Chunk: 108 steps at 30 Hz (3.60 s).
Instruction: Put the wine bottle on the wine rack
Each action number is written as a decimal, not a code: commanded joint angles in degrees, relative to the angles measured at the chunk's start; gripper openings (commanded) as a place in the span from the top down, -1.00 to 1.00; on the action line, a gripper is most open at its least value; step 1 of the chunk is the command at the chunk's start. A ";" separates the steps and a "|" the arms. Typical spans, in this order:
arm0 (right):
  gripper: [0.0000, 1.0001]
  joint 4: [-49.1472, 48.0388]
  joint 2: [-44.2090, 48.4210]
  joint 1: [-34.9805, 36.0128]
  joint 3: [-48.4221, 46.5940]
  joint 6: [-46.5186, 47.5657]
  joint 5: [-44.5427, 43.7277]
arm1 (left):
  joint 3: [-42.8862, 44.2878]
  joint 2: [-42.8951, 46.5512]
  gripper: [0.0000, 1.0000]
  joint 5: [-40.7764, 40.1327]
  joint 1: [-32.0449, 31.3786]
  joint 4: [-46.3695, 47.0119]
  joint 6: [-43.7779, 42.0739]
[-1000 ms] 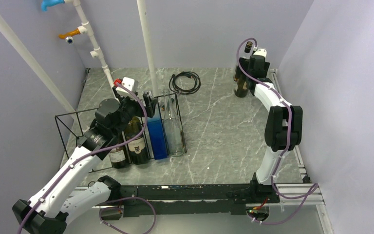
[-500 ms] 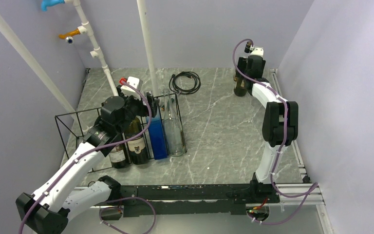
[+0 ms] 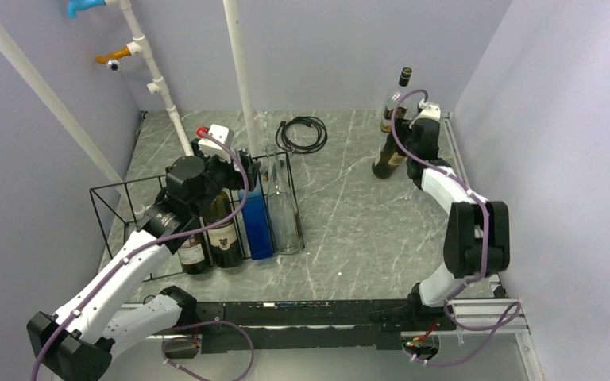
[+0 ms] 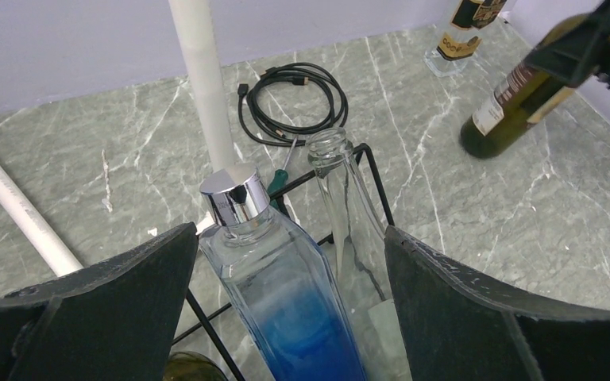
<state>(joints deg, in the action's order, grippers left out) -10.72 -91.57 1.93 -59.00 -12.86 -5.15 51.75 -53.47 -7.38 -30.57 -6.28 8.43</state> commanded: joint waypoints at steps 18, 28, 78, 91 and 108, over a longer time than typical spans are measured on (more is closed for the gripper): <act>0.94 9.51 45.64 3.52 25.55 -15.11 29.12 | 0.52 0.29 -0.82 21.00 -0.45 7.09 10.38; 1.00 4.77 48.89 5.54 22.77 -27.60 34.78 | -3.98 1.01 -0.89 22.67 -9.10 14.94 5.67; 1.00 -7.89 40.16 35.14 18.30 -33.67 21.99 | 2.91 -15.98 -0.36 17.11 -19.50 3.59 4.18; -0.46 -2.49 42.21 35.24 17.28 -31.87 18.81 | 0.90 -9.46 1.00 9.13 -19.52 4.02 -0.84; -0.92 4.88 46.90 35.33 14.81 -26.79 14.51 | -0.21 -5.85 1.00 1.33 -19.45 3.78 -2.80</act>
<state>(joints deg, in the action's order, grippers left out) -7.38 -46.09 37.28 -41.54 -41.93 11.46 50.59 -63.66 -1.54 -50.02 -8.54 7.25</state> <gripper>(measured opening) 0.951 0.808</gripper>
